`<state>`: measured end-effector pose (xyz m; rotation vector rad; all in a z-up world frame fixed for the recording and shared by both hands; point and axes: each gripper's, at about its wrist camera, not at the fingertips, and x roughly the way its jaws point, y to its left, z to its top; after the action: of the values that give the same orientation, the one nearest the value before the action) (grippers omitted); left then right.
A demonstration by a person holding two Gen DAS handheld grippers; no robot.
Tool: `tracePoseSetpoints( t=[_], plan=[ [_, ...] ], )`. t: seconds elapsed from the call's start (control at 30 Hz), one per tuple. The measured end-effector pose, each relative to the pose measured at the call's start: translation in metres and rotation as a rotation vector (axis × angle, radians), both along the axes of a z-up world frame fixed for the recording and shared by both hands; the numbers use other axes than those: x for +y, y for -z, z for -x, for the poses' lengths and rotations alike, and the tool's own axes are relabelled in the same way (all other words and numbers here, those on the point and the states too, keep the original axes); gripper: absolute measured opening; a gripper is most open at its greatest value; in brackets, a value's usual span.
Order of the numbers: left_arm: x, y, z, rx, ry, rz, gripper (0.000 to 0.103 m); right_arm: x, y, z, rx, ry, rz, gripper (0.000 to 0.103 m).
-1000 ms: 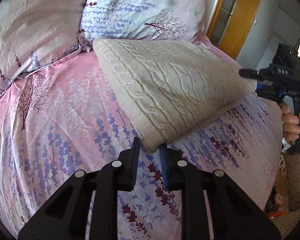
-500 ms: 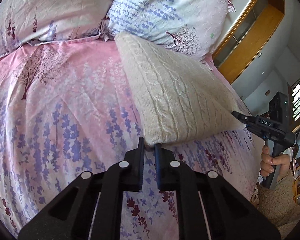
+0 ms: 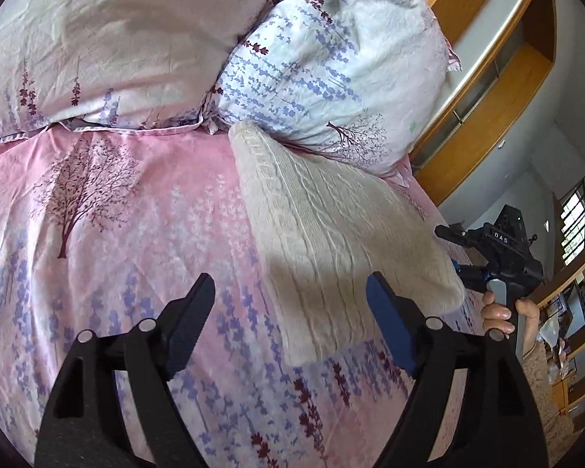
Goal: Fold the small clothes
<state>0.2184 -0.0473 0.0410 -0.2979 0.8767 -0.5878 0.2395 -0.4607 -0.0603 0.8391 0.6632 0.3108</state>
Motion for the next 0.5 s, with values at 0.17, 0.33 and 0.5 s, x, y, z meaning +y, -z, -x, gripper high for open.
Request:
tracePoseSetpoints(
  t=[0.17,0.33,0.5],
  plan=[
    [-0.020,0.011,-0.038,0.096,-0.015,0.024,0.082,0.013,0.003,-0.027,0.032,-0.023,0.012,0.064],
    [-0.042,0.015,-0.046,0.084,-0.017,-0.046,0.082,0.027,-0.017,-0.022,-0.096,0.002,0.124,0.019],
    [-0.064,0.010,-0.041,0.017,0.009,-0.147,0.083,0.029,-0.012,-0.034,-0.049,0.037,0.198,0.019]
  ],
)
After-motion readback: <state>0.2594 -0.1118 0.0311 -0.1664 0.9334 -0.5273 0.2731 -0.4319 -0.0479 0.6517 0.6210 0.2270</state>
